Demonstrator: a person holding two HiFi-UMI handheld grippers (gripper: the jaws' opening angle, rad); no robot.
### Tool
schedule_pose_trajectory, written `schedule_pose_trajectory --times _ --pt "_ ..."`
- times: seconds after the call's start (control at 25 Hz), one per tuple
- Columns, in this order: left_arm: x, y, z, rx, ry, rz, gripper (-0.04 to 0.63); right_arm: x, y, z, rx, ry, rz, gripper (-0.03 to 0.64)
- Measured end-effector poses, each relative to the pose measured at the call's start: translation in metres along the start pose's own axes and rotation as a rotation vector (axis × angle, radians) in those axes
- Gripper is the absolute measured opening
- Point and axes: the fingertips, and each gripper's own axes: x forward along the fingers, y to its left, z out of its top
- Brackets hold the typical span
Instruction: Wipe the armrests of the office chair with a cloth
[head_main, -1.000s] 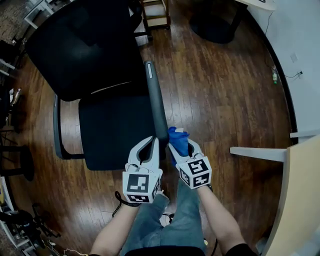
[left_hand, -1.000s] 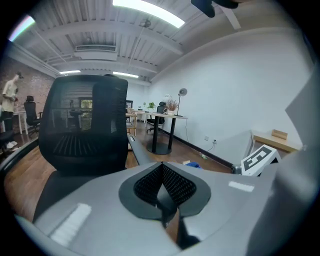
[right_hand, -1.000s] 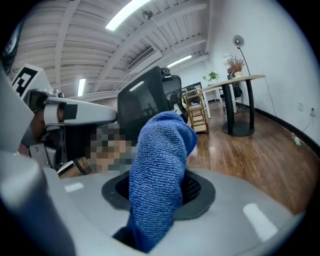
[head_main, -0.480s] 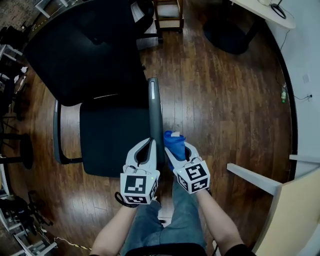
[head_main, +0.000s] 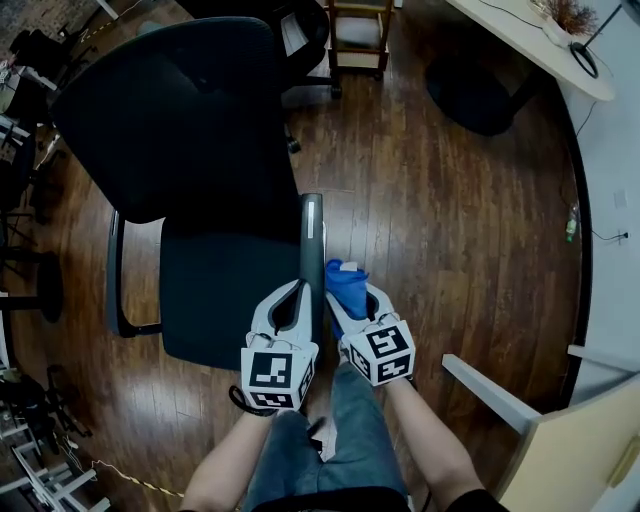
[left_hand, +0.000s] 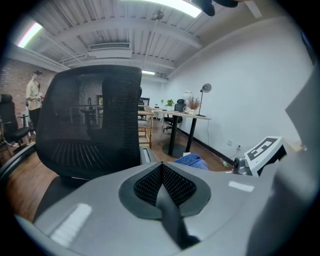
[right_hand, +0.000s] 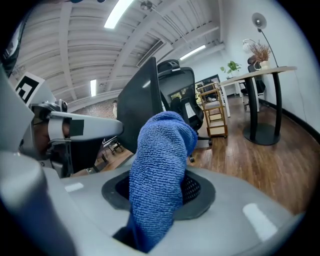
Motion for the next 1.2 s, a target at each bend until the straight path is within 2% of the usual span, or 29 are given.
schedule_pose_trajectory --times 0.68,1.2 --pt "0.066 0.042 0.025 -0.064 0.007 0.076 0.003 0.082 -0.076 0.082 -0.017 -0.015 0.018 0.141" --pt "0.091 0.062 0.032 -0.093 0.021 0.103 0.003 0.14 -0.105 0.133 -0.085 -0.011 0.049 0.141"
